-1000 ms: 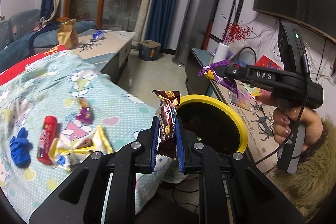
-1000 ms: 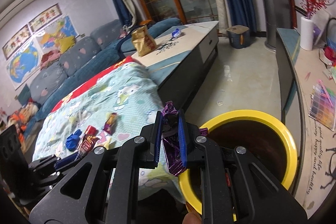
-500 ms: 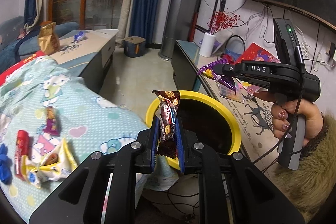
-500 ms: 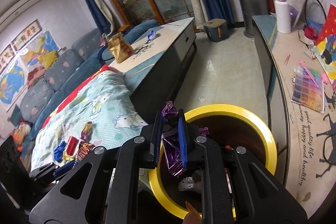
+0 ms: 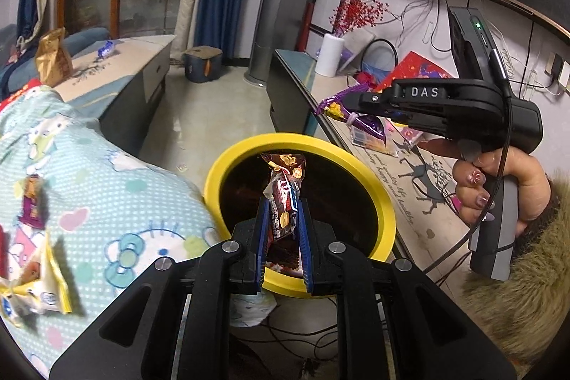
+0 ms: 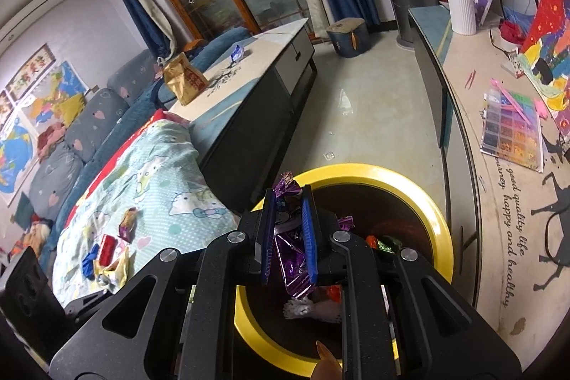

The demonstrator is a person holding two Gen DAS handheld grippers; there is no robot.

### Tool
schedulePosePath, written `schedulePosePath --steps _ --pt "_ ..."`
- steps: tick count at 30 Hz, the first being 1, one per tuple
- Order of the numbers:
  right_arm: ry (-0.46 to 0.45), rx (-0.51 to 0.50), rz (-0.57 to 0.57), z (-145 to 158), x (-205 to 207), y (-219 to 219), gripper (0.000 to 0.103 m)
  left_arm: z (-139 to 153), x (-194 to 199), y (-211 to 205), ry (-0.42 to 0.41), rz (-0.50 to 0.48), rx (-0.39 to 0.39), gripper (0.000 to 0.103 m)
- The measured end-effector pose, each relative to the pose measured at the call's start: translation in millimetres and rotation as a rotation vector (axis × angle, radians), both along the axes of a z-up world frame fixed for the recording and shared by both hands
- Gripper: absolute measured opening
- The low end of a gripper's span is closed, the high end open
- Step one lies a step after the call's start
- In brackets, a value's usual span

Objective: Collect trash
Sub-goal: 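Open both tools to drop the chocolate bar and purple wrapper into the bin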

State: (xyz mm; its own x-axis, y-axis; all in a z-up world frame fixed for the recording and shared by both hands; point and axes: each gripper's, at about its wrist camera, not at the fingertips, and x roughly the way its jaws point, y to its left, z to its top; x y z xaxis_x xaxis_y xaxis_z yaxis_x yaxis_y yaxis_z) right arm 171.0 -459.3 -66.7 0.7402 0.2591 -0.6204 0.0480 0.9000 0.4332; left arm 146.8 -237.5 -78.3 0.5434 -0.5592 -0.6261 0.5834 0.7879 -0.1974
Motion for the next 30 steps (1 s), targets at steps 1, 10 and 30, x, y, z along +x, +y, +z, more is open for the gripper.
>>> schedulePosePath --steps 1,10,30 --pt "0.006 0.0 -0.001 -3 0 -1 0.01 -3 1 -2 0.008 -0.005 -0.003 0.015" --pt "0.05 0.025 -0.011 -22 6 -12 0.011 -31 13 -20 0.081 -0.025 -0.002 0.015" --pt "0.045 -0.035 -0.032 -23 2 -4 0.053 -16 8 -3 -0.029 0.086 -0.024 0.096"
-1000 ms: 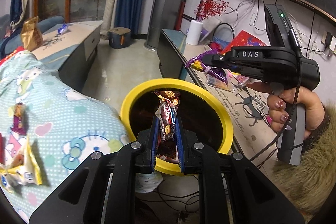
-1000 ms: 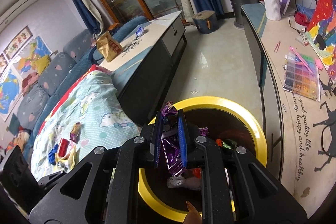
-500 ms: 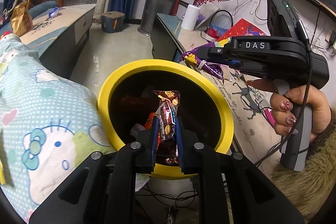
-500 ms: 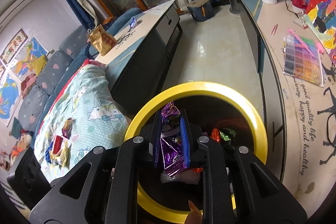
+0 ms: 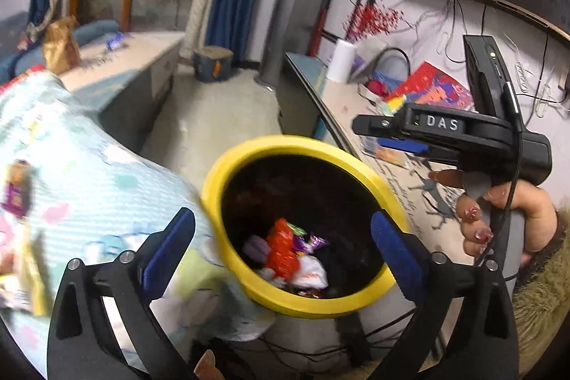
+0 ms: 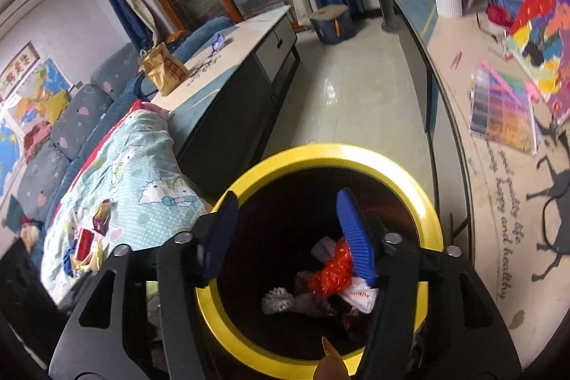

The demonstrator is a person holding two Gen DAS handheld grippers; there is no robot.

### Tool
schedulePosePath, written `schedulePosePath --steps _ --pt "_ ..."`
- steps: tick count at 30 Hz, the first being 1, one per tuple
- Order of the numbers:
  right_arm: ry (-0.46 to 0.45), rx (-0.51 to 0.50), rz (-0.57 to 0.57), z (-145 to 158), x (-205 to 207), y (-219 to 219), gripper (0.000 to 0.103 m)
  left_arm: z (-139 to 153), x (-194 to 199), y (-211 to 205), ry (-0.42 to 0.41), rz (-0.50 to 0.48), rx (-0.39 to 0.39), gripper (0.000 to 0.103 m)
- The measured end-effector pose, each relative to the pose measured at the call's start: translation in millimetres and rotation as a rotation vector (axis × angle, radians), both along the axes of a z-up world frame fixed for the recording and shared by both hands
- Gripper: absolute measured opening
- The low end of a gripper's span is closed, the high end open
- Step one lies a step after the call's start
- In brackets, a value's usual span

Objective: Collect trash
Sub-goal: 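Open both tools to drop the chocolate bar and purple wrapper into the bin, then move both open tools back over the red tube and yellow wrapper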

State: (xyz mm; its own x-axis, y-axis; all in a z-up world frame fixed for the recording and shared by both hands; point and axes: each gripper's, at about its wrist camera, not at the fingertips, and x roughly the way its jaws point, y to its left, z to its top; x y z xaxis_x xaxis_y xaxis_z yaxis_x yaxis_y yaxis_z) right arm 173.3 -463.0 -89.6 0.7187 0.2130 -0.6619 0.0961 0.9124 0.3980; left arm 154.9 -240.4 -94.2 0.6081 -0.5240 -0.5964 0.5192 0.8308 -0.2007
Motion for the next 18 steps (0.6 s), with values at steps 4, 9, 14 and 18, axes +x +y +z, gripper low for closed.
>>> schedulePosePath --steps 4,9,14,18 --pt "-0.042 -0.032 0.025 14 -3 13 0.054 18 -9 20 -0.066 0.063 0.019 0.096" --pt "-0.09 -0.047 0.08 29 -7 36 0.054 39 -18 47 -0.136 0.141 0.036 0.096" --pt "-0.121 -0.066 0.143 40 -11 62 0.054 54 -23 72 -0.158 0.203 0.018 0.096" --pt "-0.142 -0.082 0.193 48 -17 82 0.055 62 -28 92 -0.18 0.251 0.015 0.096"
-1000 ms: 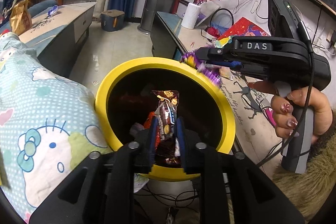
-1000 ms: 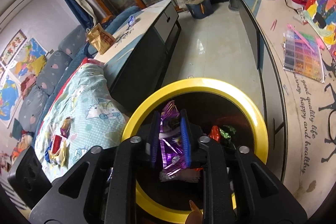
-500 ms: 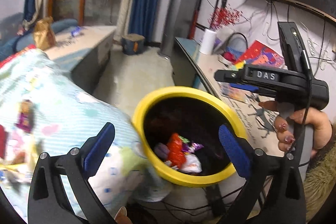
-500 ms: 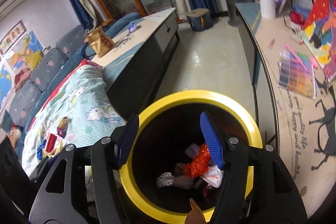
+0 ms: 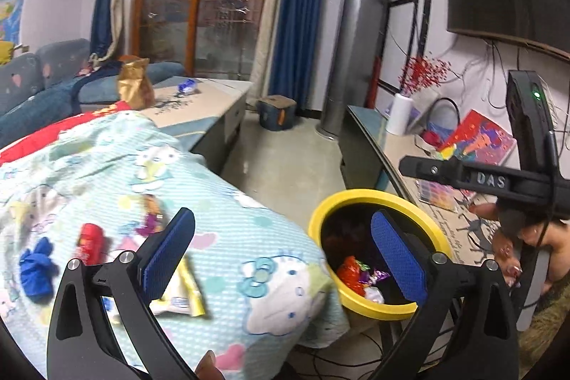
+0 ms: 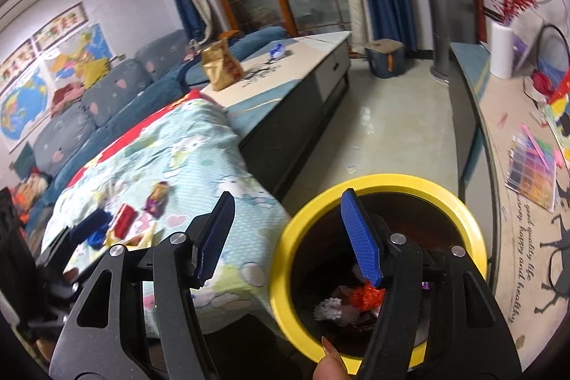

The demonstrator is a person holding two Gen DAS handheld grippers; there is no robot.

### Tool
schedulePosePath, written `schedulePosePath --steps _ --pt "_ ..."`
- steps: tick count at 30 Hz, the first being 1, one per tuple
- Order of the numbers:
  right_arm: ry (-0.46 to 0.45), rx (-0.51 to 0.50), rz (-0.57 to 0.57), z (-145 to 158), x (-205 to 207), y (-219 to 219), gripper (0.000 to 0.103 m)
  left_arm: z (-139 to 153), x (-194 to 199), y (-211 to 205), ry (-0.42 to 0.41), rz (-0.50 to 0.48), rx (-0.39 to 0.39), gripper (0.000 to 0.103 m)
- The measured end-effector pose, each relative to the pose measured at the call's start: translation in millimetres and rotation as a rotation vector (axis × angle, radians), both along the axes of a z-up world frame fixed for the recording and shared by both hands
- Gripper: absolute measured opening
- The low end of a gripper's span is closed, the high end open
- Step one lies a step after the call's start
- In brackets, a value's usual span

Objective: Collect trash
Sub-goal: 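Move both open tools back over the red tube and yellow wrapper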

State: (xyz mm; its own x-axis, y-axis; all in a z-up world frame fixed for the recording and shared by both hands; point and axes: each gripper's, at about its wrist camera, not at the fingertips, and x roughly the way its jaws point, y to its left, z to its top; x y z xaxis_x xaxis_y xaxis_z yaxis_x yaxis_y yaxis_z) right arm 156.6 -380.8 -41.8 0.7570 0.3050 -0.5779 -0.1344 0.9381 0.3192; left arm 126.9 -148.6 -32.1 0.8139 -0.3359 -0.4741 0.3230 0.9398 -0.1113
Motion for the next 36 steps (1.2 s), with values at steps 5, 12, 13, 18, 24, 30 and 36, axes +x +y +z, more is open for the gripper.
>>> schedulePosePath --steps 5,12,13,18,24,30,36 --pt "-0.013 -0.019 0.059 5 -5 24 0.055 8 -6 23 -0.036 0.071 -0.005 0.096" --pt "-0.017 -0.042 0.129 8 -12 56 0.062 15 -12 58 -0.051 0.157 -0.016 0.096" --pt "-0.02 -0.045 0.137 9 -13 59 0.062 16 -12 63 -0.052 0.17 -0.017 0.096" --pt "-0.024 -0.064 0.189 11 -17 82 0.062 19 -16 86 -0.059 0.224 -0.03 0.096" --pt "-0.025 -0.085 0.245 11 -22 105 0.063 21 -21 108 -0.064 0.276 -0.043 0.096" --pt "-0.02 -0.106 0.31 8 -26 132 0.063 17 -21 135 -0.048 0.338 -0.053 0.096" --pt "-0.015 -0.125 0.376 3 -26 161 0.063 5 -18 169 0.028 0.414 -0.073 0.096"
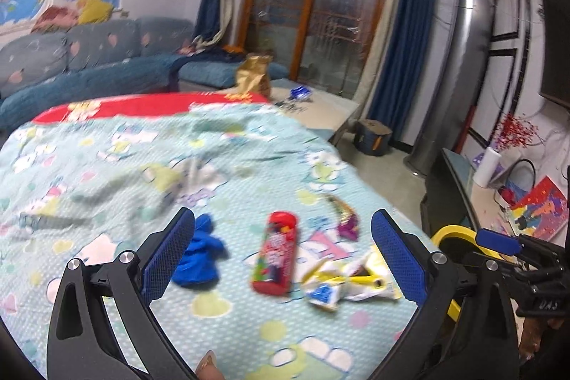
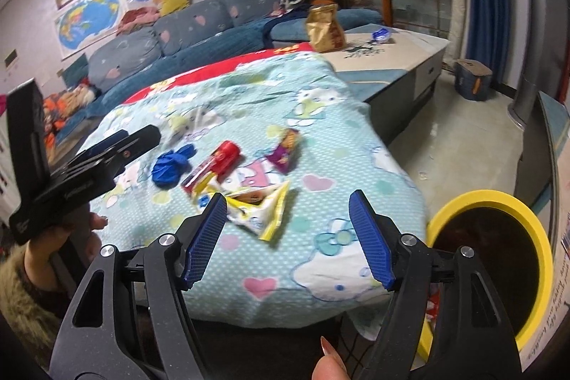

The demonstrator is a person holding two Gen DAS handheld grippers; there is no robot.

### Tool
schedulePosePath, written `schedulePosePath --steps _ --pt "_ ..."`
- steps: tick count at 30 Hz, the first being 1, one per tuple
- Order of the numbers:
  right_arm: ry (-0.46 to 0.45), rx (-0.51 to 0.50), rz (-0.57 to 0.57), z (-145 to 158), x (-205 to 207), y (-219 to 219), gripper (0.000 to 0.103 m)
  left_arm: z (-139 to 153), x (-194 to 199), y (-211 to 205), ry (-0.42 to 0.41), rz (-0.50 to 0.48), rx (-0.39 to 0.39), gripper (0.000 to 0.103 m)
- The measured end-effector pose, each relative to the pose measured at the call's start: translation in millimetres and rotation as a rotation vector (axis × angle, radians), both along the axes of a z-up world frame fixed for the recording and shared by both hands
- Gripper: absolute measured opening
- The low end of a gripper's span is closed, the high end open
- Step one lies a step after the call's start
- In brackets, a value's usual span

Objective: Collect trash
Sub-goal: 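Move both open tools back over the red tube and yellow wrapper, then grasp the red candy tube with the left tool while the right tool grasps the yellow wrapper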

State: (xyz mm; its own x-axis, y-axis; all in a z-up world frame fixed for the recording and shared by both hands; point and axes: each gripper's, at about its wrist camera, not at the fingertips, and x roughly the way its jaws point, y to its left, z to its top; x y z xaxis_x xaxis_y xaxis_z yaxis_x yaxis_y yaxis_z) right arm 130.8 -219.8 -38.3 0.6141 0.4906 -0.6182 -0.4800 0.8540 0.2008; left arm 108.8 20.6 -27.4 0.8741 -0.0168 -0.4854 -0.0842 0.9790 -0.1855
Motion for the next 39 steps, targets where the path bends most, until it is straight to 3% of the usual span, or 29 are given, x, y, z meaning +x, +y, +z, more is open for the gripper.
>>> schedulePosePath --steps 2,5,10,14,22,26,31,39 --pt "0.009 -0.008 0.019 -4 2 9 0.063 -4 1 11 0.019 0.009 -0.012 0.095" --pt "0.025 -0.017 0.032 -12 8 21 0.057 -11 4 20 0.048 0.012 -0.022 0.078" --pt "0.078 -0.031 0.028 -31 23 36 0.04 -28 13 26 0.107 -0.03 -0.077 0.058" --pt "0.134 -0.027 0.009 -48 37 39 0.035 -41 22 18 0.155 -0.073 -0.082 0.043" --pt "0.241 0.047 0.032 -71 56 41 0.032 -63 44 6 0.229 -0.103 -0.077 0.042" --pt "0.255 0.081 0.057 -74 57 40 0.02 -71 51 6 0.253 -0.107 -0.088 0.04" --pt "0.22 0.065 0.074 -68 51 41 0.008 -79 57 6 0.277 -0.109 -0.109 0.035" --pt "0.189 0.06 0.063 -59 41 34 0.005 -82 54 2 0.279 -0.123 -0.095 0.034"
